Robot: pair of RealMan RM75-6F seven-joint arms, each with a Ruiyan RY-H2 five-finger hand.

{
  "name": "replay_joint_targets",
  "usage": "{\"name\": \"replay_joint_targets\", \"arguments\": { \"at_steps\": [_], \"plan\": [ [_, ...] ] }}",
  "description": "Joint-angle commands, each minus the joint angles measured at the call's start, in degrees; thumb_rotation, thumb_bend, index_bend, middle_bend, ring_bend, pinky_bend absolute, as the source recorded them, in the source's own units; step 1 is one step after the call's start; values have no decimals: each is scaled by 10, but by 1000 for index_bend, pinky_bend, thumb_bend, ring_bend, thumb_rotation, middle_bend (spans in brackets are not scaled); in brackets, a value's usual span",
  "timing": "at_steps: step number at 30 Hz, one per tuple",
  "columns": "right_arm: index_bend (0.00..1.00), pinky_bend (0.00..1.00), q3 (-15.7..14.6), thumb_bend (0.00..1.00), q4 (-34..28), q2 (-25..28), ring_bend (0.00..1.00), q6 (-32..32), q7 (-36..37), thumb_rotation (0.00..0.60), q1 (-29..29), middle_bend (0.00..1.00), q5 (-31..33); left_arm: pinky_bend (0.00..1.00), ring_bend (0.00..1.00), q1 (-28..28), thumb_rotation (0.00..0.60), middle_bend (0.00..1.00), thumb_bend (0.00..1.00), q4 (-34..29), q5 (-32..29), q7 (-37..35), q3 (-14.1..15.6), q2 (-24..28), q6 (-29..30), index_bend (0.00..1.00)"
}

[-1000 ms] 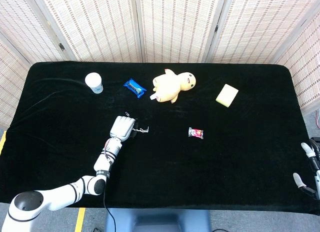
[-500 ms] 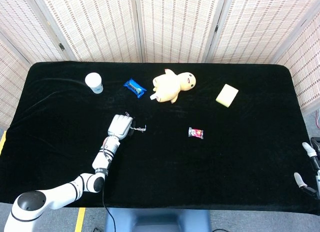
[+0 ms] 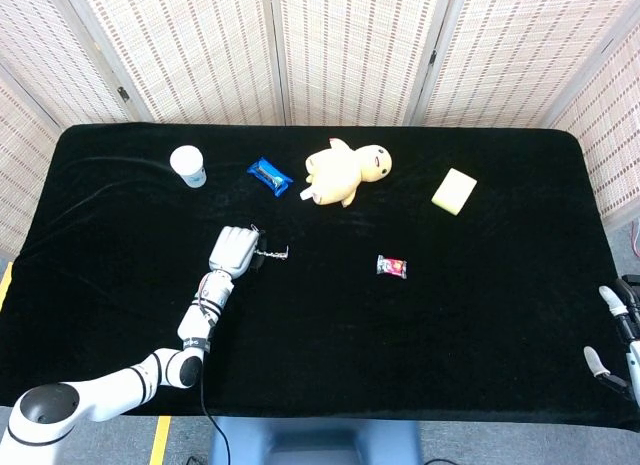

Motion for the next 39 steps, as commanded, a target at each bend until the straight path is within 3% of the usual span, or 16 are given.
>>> {"name": "replay_joint_targets", "arguments": {
  "at_steps": [1,7,18,26,35,37,39],
  "plan": [
    [0,0,-1,365,0,0,0,1,0,600,0,0,-2,1000,1000,4,600,1000,619,-22,3,4,-2,13,11,801],
    [0,0,-1,365,0,-1,0,1,-2,600,0,0,-5,1000,1000,23,600,1000,619,-75,15,19,4,47,47,801],
    [0,0,-5,365,-10,-5,0,-15,-27,600,13,0,-20,1000,1000,112,600,1000,618,-219,26,22,30,151,147,801],
    [0,0,-10,365,-23,-8,0,-26,-53,600,24,0,-36,1000,1000,149,600,1000,618,-232,27,-16,41,168,161,801],
    [0,0,-9,364,-26,-9,0,-15,-57,600,21,0,-36,1000,1000,148,600,1000,617,-213,28,-31,42,156,139,799],
    [0,0,-8,365,-24,-9,0,-10,-53,600,19,0,-35,1000,1000,147,600,1000,597,-211,24,-31,43,158,129,746],
    [0,0,-6,365,-21,-10,0,-7,-50,600,19,0,-35,1000,1000,145,600,1000,464,-211,17,-28,43,163,116,539]
  ]
}}
